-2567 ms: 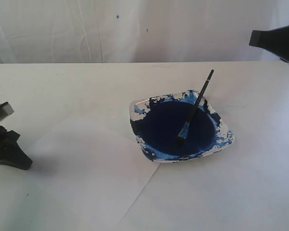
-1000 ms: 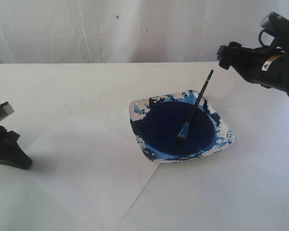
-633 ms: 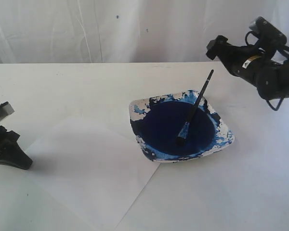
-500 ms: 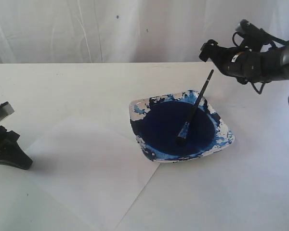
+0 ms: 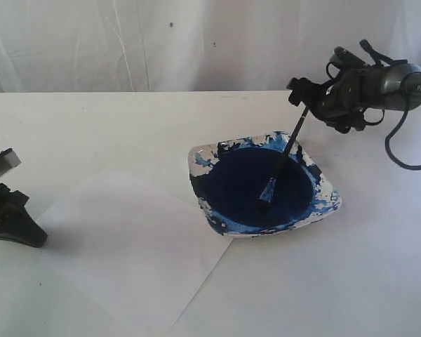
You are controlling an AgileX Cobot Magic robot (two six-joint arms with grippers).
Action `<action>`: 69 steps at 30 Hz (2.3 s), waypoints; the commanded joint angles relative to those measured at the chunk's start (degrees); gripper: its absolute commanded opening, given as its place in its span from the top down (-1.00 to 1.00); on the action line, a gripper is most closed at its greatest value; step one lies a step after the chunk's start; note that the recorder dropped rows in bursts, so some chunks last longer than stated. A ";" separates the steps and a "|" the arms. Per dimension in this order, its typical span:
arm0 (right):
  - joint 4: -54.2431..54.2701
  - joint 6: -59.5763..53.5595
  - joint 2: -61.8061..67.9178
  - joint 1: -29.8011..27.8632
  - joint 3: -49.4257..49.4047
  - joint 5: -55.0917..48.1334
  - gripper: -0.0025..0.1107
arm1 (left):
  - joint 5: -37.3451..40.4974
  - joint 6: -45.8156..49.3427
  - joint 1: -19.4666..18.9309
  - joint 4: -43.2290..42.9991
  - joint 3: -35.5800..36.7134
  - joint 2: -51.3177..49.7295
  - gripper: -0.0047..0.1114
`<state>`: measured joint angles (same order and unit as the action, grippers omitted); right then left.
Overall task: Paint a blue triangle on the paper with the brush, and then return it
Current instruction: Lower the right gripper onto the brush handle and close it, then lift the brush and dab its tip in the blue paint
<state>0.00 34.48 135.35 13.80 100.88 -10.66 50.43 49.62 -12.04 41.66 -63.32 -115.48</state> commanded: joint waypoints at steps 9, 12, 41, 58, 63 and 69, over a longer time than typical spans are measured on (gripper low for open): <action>0.64 -0.12 2.20 -0.19 1.97 1.82 -0.22 | -0.13 0.22 0.02 -0.08 0.27 0.19 0.92; 0.64 -0.12 2.20 -0.01 1.97 1.92 -0.17 | -0.13 0.22 0.02 -0.08 0.27 0.19 0.92; 0.64 1.72 2.20 1.77 1.97 1.86 0.58 | -0.13 0.22 0.02 -0.08 0.27 0.19 0.92; 0.64 4.96 2.20 1.77 1.97 7.89 0.96 | -0.13 0.22 0.02 -0.08 0.27 0.19 0.92; 0.64 8.31 0.44 1.77 1.97 11.58 0.96 | -0.13 0.22 0.02 -0.08 0.27 0.19 0.92; 0.43 7.96 -6.23 2.39 1.97 10.66 0.96 | -0.13 0.22 0.02 -0.08 0.27 0.19 0.92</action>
<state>0.81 42.45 131.52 15.68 102.68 -0.33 50.43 49.74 -12.04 41.66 -63.32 -115.48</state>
